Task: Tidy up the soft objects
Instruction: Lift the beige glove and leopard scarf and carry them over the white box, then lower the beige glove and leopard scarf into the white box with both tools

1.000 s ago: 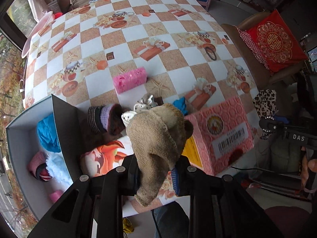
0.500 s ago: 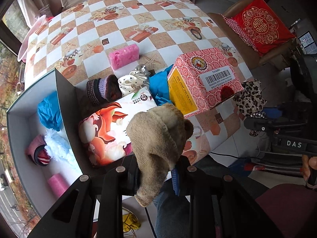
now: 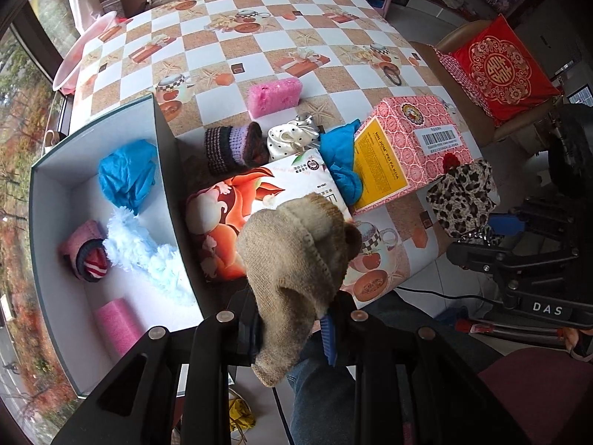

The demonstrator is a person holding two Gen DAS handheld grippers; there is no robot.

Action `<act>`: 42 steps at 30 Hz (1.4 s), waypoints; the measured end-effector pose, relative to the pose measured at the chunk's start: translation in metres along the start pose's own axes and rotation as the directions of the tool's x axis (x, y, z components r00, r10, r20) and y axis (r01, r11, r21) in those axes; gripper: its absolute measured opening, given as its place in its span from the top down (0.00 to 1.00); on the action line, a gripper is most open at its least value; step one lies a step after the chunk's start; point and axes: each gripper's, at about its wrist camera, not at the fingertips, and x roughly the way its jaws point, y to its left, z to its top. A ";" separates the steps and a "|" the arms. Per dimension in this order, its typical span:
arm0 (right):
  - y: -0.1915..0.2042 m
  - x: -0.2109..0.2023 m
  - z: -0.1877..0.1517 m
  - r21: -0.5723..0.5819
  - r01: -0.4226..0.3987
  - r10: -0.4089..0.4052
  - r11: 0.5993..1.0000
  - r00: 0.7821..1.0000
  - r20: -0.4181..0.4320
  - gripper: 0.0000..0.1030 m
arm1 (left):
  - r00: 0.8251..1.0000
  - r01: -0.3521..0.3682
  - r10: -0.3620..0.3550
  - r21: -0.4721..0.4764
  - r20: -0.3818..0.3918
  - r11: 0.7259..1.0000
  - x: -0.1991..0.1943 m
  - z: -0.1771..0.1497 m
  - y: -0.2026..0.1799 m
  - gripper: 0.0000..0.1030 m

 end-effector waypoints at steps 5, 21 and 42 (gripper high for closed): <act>0.028 0.000 0.011 -0.089 0.003 -0.002 0.996 1.000 0.001 0.60 | 1.000 -0.007 0.007 -0.049 0.017 0.999 -0.006 -0.008 0.017 0.73; 0.102 -0.018 0.076 -0.253 -0.046 0.064 0.966 0.996 0.065 0.60 | 0.998 -0.018 0.030 -0.224 0.052 0.974 -0.017 -0.023 0.069 0.73; 0.163 -0.008 0.101 -0.463 -0.070 0.078 0.884 0.997 -0.002 0.60 | 0.995 -0.054 0.086 -0.441 0.053 0.896 -0.022 -0.056 0.121 0.73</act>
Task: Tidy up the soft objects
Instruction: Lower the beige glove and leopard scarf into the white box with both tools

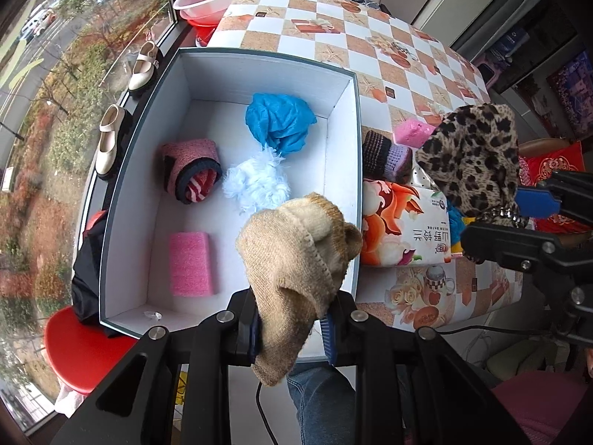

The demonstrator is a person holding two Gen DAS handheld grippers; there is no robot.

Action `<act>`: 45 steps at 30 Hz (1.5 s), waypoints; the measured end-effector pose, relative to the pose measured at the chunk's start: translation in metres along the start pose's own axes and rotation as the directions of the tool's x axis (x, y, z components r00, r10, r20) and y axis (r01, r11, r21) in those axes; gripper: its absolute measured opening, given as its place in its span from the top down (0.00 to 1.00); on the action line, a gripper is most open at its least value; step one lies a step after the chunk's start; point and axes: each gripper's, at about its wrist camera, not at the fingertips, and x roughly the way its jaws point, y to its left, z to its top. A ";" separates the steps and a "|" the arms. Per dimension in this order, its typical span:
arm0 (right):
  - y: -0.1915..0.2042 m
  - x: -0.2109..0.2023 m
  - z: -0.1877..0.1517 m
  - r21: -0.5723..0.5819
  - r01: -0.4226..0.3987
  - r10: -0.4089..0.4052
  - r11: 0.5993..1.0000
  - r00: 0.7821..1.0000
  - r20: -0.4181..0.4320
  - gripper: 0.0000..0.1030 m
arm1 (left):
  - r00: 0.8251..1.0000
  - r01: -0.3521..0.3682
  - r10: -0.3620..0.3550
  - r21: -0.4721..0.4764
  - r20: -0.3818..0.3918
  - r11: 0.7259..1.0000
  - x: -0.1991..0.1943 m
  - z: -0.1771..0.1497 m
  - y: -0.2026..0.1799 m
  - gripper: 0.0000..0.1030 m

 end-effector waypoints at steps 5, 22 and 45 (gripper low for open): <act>0.005 0.001 0.006 -0.019 -0.001 0.001 1.000 1.000 -0.004 0.60 | 1.000 -0.003 0.003 -0.014 0.007 1.000 0.000 0.002 0.004 0.73; 0.012 0.007 0.021 -0.060 -0.004 0.003 0.998 1.000 -0.017 0.60 | 1.000 -0.014 0.015 -0.056 0.012 0.998 0.001 0.007 0.016 0.73; 0.005 0.012 0.035 -0.058 -0.004 0.003 0.998 1.000 -0.022 0.60 | 1.000 -0.029 0.029 -0.084 -0.006 0.996 0.009 0.015 0.023 0.72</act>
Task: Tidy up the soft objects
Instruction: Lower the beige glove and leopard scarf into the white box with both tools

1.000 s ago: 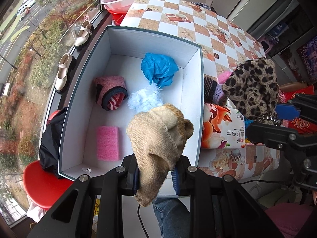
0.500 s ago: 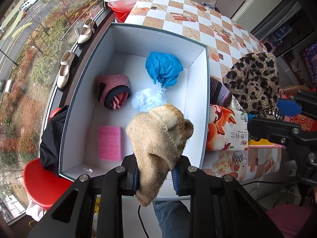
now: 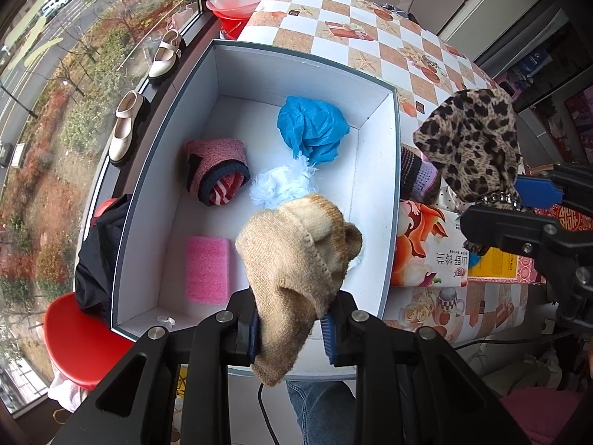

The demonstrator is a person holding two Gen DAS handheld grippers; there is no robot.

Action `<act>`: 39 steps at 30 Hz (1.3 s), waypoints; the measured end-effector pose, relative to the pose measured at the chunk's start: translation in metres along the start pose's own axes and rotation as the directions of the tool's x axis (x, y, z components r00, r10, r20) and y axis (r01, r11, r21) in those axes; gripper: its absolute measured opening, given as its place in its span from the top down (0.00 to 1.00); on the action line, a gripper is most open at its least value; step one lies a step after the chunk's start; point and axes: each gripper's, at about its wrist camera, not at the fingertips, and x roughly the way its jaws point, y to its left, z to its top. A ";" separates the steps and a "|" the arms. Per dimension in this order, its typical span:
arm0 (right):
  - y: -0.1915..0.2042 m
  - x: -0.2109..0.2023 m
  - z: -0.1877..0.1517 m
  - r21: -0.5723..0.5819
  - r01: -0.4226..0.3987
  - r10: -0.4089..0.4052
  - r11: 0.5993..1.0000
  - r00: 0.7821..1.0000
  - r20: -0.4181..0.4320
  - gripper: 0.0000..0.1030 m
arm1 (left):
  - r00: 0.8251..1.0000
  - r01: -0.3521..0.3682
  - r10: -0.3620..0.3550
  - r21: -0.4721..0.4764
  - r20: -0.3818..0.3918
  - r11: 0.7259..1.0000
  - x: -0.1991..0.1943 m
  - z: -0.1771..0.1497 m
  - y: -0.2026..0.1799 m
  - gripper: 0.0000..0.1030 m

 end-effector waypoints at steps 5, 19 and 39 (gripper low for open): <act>-0.005 0.005 0.006 0.002 -0.002 0.002 1.000 1.000 -0.010 0.60 | 1.000 -0.006 0.006 -0.013 0.001 1.000 0.001 0.002 0.003 0.72; -0.008 0.009 0.017 -0.004 -0.009 0.009 1.000 1.000 -0.003 0.60 | 1.000 -0.022 0.022 -0.034 0.008 0.999 0.001 0.010 0.006 0.72; -0.022 0.023 0.041 0.081 -0.048 0.050 0.996 0.999 -0.021 0.60 | 0.996 -0.079 0.082 -0.108 0.030 0.991 0.002 0.039 0.022 0.69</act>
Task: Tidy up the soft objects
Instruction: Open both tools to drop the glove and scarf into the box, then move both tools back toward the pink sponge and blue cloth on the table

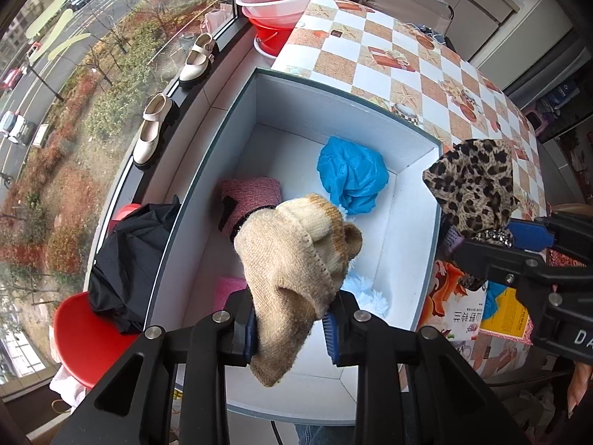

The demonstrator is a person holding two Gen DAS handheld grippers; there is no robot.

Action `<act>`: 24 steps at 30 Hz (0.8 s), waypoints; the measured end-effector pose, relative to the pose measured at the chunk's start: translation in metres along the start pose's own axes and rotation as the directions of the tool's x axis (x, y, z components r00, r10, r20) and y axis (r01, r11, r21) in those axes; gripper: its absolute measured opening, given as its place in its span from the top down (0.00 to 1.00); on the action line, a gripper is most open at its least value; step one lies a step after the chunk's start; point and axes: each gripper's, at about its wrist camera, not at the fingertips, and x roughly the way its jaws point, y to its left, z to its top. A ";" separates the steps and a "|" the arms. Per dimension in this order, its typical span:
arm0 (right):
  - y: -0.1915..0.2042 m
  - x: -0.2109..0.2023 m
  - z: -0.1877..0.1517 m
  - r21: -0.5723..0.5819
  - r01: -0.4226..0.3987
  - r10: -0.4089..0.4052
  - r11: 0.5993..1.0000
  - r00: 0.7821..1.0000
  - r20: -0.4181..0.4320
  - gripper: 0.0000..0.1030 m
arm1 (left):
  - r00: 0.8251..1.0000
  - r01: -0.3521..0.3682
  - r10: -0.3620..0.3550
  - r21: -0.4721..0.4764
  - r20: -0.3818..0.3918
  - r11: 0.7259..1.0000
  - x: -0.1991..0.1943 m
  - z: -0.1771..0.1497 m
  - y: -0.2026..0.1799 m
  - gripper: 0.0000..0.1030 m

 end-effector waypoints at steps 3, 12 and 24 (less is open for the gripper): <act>0.006 0.002 0.003 -0.013 -0.006 0.006 1.000 1.000 0.000 0.60 | 1.000 -0.017 0.017 -0.006 -0.003 1.000 0.000 -0.001 0.003 0.62; 0.010 -0.008 0.011 -0.006 -0.011 0.011 1.000 0.999 0.044 0.02 | 0.998 0.003 -0.004 -0.017 -0.062 1.000 0.009 -0.013 0.000 0.22; -0.083 -0.072 -0.005 0.257 -0.086 0.077 0.962 0.996 0.043 0.02 | 0.979 0.188 -0.186 0.007 -0.079 0.982 -0.013 0.007 -0.033 0.12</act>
